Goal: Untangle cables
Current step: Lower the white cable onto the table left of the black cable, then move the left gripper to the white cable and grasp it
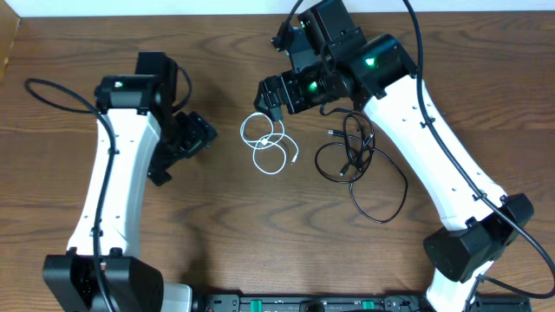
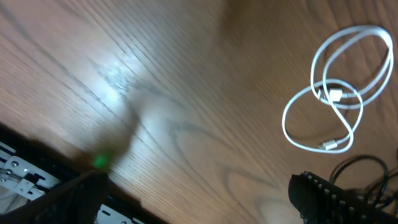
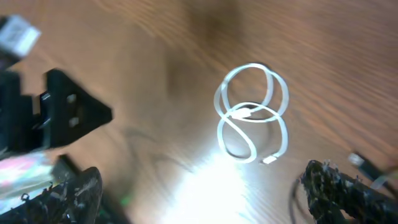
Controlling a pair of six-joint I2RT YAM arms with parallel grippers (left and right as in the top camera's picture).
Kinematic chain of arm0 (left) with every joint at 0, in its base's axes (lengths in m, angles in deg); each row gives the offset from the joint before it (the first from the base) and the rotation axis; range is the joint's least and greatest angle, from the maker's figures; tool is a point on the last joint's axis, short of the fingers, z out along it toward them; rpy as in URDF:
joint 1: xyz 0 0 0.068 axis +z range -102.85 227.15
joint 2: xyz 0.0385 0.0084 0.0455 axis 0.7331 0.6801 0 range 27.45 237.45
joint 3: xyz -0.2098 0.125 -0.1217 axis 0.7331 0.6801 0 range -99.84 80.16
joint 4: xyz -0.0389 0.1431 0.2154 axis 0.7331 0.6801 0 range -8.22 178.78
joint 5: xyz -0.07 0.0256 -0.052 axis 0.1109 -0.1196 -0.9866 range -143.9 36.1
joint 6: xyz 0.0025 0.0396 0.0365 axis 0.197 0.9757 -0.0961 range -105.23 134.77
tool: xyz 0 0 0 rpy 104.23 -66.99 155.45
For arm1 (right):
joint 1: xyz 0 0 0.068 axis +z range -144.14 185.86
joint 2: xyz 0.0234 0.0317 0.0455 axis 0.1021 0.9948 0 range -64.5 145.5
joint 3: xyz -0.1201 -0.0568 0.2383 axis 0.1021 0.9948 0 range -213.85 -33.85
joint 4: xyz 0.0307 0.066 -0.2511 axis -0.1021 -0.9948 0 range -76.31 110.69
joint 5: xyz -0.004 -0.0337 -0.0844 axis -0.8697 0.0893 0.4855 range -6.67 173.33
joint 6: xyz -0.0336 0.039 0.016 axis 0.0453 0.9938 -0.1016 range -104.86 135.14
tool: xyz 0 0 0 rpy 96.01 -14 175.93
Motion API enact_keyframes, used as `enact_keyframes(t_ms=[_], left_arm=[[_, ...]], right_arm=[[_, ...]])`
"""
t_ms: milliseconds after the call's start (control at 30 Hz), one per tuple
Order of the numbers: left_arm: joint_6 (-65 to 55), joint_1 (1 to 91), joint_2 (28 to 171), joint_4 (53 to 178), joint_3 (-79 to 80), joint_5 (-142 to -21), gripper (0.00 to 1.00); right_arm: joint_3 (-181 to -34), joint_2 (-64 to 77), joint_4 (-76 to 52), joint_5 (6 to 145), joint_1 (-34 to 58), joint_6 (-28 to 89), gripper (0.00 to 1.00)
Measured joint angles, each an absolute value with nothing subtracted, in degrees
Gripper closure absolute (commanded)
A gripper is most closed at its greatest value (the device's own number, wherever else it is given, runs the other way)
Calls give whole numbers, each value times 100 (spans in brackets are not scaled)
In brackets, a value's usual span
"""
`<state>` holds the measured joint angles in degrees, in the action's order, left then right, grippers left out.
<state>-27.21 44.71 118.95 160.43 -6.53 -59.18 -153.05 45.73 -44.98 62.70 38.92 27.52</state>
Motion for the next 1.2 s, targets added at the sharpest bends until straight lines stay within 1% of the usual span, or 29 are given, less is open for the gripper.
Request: enact_keyframes(t_ms=[200,367,433,700,900,1033,1133,1200], left_arm=[[-2719,3791,11895,15894,-653,-5957,2],[-2721,3457,11895,15700,-653,-5957,2],[-2721,3348,11897,15647,-653,-5957,2],[-2736,3138,11930,15391,-653,-5959,2],[-3060,3016,11987,15035,-653,-5957,2],[-3204,2723,12249,14753,-653,-5959,2],[-3418,2511,12608,14561,-653,-5966,0],[-3635,2393,12938,14382,-653,-5977,7]], right_arm=[[-15305,4573,-4789,7154,3881,2745,1],[-15305,4573,-5009,7800,3664,2750,1],[-15305,4573,-5073,7919,3407,2750,1],[-15305,4573,-5569,8190,1634,2748,1],[-15305,4573,-5713,8255,578,2750,1],[-15305,4573,-5805,8268,156,2750,1],[-15305,4573,-5836,8273,28,2750,1],[-15305,4573,-5836,8268,-12,2750,1]])
